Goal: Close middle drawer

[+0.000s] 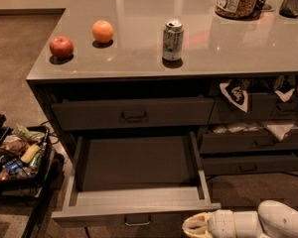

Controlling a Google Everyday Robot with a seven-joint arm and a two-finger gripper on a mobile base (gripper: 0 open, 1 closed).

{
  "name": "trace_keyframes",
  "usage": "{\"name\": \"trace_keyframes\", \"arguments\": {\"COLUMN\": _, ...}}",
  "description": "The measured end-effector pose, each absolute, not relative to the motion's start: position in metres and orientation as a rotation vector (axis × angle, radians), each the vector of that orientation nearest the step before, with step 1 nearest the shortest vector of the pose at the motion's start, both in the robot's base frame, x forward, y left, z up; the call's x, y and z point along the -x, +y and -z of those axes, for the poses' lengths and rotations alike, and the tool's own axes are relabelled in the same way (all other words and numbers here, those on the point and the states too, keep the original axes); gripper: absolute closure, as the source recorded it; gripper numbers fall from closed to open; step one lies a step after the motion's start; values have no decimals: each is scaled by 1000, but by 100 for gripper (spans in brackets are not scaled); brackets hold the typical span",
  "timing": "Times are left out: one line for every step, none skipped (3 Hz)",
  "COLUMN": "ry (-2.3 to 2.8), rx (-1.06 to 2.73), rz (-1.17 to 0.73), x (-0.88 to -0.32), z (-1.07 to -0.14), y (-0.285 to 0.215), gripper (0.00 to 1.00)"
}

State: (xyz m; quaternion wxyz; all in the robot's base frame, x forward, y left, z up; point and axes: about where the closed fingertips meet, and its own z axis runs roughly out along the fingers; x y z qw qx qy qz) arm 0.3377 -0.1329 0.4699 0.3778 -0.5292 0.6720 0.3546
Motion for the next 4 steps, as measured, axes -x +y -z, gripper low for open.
{"name": "trace_keyframes", "arguments": {"ry": 1757, "rx": 1359, "rz": -897, "x": -347, "z": -464, "y": -133, "gripper": 100}}
{"name": "trace_keyframes", "arguments": {"ry": 1801, "rx": 1356, "rz": -873, "x": -357, "z": -460, "y": -134, "gripper": 100}}
{"name": "trace_keyframes", "arguments": {"ry": 1845, "rx": 1311, "rz": -816, "x": -362, "z": -455, "y": -132, "gripper": 100}}
{"name": "trace_keyframes", "arguments": {"ry": 1865, "rx": 1254, "rz": -782, "x": -367, "z": -443, "y": -128, "gripper": 100}}
